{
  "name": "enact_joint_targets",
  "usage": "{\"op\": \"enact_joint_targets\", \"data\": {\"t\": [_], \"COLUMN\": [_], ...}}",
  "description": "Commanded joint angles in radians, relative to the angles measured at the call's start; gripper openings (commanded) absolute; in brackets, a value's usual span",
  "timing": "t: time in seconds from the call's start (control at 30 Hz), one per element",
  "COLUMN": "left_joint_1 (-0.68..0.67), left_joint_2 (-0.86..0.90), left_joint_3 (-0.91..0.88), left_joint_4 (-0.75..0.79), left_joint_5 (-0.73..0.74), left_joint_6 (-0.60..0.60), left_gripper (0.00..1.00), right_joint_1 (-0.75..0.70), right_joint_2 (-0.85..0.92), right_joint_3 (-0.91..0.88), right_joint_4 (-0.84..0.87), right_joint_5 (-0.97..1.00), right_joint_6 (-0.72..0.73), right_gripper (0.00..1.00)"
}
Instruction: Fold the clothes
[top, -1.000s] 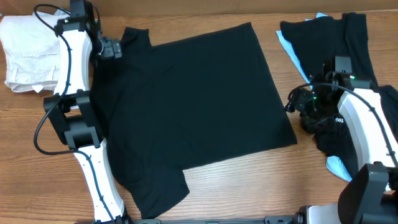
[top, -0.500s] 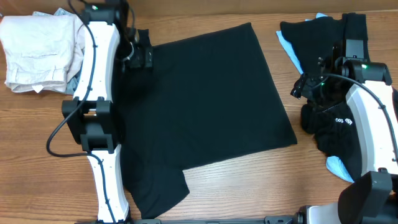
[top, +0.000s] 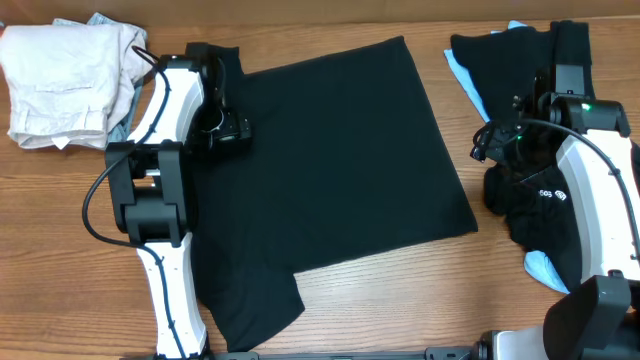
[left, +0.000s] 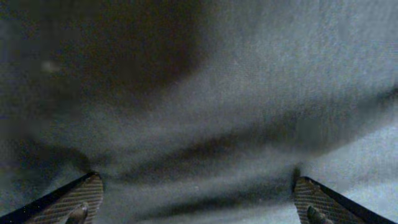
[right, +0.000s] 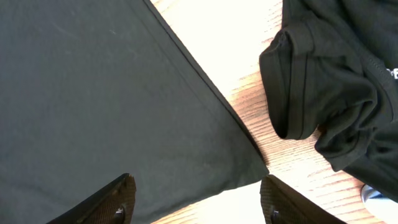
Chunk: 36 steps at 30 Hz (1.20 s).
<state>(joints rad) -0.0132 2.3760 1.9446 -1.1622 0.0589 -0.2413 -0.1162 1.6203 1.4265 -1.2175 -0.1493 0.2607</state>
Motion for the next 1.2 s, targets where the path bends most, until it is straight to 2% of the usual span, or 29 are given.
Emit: {"op": "enact_joint_targets", "data": {"t": [0.0, 0.2, 0.33, 0.57, 0.67, 0.77, 0.87, 0.97, 1.03, 1.17], "left_joint_1": [0.008, 0.008, 0.021, 0.051, 0.055, 0.039, 0.003, -0.033, -0.067, -0.113], "left_joint_2": [0.023, 0.025, 0.025, 0.043, 0.045, 0.043, 0.039, 0.036, 0.036, 0.036], "left_joint_3": [-0.079, -0.131, -0.131, -0.131, -0.115, -0.028, 0.15, 0.381, 0.616, 0.968], "left_joint_4": [0.099, 0.264, 0.438, 0.636, 0.693, 0.613, 0.413, 0.166, -0.054, -0.327], "left_joint_5": [-0.026, -0.075, -0.152, -0.153, -0.216, -0.176, -0.175, -0.169, -0.158, -0.159], "left_joint_6": [-0.001, 0.126, 0.184, 0.293, 0.324, 0.324, 0.324, 0.324, 0.323, 0.317], "left_gripper": [1.0, 1.0, 1.0, 1.0, 1.0, 1.0, 1.0, 1.0, 1.0, 1.0], "right_joint_1": [0.004, 0.004, 0.004, 0.004, 0.004, 0.004, 0.004, 0.004, 0.004, 0.004], "right_joint_2": [-0.017, -0.017, -0.017, -0.016, -0.017, -0.017, -0.018, -0.018, -0.018, -0.023], "right_joint_3": [0.021, 0.021, 0.021, 0.021, 0.021, 0.026, 0.076, 0.18, 0.298, 0.461], "right_joint_4": [0.0, 0.004, 0.003, 0.017, 0.039, 0.06, 0.038, -0.049, -0.148, -0.266], "right_joint_5": [0.011, 0.011, 0.01, 0.01, 0.0, -0.001, -0.001, -0.001, 0.0, -0.001], "right_joint_6": [-0.003, -0.003, 0.0, 0.002, 0.008, 0.008, 0.014, 0.016, 0.015, 0.016], "right_gripper": [0.68, 0.68, 0.68, 0.68, 0.68, 0.69, 0.69, 0.74, 0.76, 0.78]}}
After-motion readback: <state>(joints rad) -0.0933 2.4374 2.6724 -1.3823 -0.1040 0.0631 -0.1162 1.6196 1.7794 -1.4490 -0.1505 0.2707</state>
